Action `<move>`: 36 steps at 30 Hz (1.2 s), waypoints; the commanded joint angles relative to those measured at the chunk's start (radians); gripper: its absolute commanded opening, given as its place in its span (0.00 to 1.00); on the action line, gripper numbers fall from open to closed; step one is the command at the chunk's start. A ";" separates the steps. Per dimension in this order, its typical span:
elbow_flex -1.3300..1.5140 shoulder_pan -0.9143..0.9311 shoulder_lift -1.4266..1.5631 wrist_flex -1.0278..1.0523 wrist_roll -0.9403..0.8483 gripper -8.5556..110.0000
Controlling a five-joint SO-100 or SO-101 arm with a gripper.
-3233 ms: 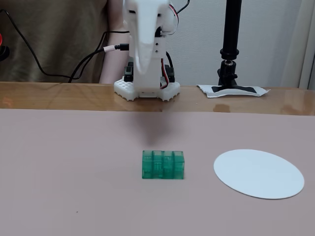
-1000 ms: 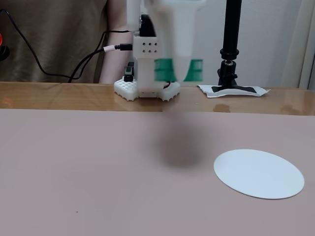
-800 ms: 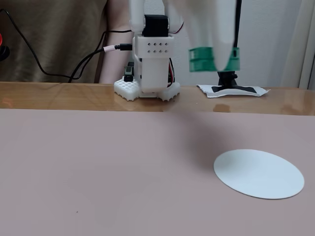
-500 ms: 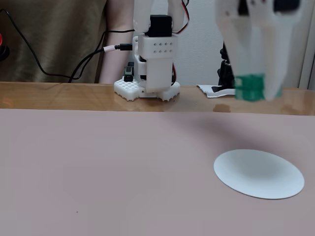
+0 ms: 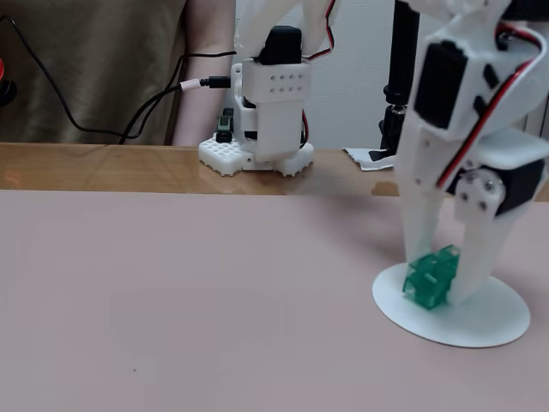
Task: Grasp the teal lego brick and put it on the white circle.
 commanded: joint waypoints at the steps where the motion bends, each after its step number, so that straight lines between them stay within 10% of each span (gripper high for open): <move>1: -0.031 -0.014 0.003 0.021 0.000 0.22; 14: -0.046 -0.035 0.245 0.074 0.029 0.30; 21: 0.025 0.014 0.569 0.077 0.095 0.16; 36: 0.735 0.256 1.480 -0.155 0.098 0.11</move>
